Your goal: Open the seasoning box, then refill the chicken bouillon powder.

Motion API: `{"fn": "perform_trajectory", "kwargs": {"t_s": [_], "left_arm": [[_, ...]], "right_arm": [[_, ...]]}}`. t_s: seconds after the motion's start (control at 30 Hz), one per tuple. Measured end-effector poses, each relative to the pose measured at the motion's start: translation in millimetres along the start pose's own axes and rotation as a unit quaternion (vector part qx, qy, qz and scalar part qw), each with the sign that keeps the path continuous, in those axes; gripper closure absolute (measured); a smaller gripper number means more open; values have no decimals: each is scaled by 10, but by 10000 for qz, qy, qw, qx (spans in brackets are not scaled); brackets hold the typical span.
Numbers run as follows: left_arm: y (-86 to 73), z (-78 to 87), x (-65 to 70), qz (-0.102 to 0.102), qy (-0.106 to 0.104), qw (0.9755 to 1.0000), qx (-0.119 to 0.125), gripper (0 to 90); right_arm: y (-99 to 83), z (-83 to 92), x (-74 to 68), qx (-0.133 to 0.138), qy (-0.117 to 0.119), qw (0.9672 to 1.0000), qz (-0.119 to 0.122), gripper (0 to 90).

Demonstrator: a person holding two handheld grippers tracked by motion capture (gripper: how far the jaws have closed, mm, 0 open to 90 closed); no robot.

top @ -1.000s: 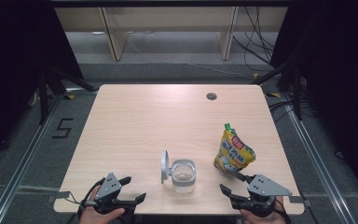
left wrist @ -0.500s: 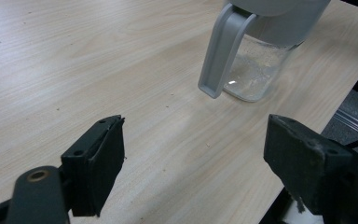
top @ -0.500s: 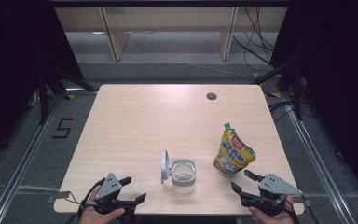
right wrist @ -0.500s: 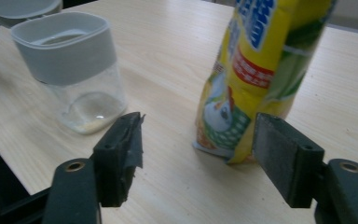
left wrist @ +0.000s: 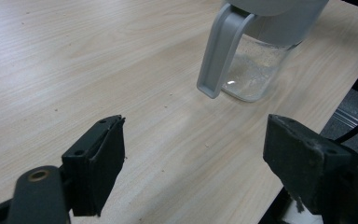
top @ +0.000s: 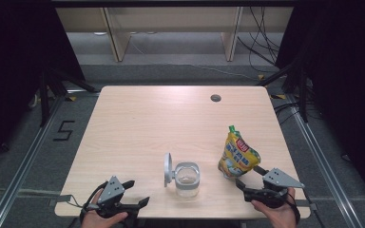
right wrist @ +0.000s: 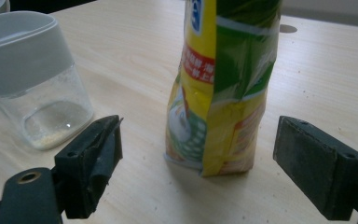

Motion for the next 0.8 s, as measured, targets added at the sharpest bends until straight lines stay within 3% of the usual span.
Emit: {"fn": "perform_trajectory", "kwargs": {"t_s": [0.07,0.1,0.2,0.3,0.37,0.43,0.53,0.57,0.63,0.67,0.73,0.8], "left_arm": [[-4,6,9,59,22,10000,-24,201],[-11,5,20,158,26,9999,-25,201],[-14,6,18,149,45,9999,-43,201],[-17,8,16,138,37,9999,-38,201],[-10,6,4,30,24,10000,-24,201],[-8,2,8,26,16,10000,-19,201],[-10,1,3,-17,16,10000,-45,201],[-11,-6,12,53,7,10000,-1,201],[-7,4,-4,-63,21,10000,-47,201],[-10,3,6,24,25,10000,-29,201],[-9,2,5,15,25,10000,-28,201],[-12,-3,7,25,22,10000,-29,201]], "right_arm": [[5,-35,6,127,-8,9999,-26,163],[2,-29,34,68,-54,9999,136,162],[-2,-56,55,98,-50,9999,41,161],[-6,-93,102,169,-123,9996,177,161],[-4,-113,84,114,-40,9999,74,163],[0,-130,79,140,-91,9998,90,167],[1,-145,71,126,-126,9998,-79,167],[0,-154,78,127,-130,9998,-87,166],[1,-190,113,200,-24,9997,131,168],[-2,-192,82,130,-57,9999,-57,168],[2,-214,76,111,-38,9999,-51,172],[1,-248,108,135,-25,9998,175,173]]}}
Point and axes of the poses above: each handheld gripper's, and its own axes: z roughly backward along the jaws, y roughly out of its top, x roughly to its right, the point moved 3 cm from there along -z, roughly forward along the jaws, and after that the axes turned 12 degrees about z, right-handed, at the moved point
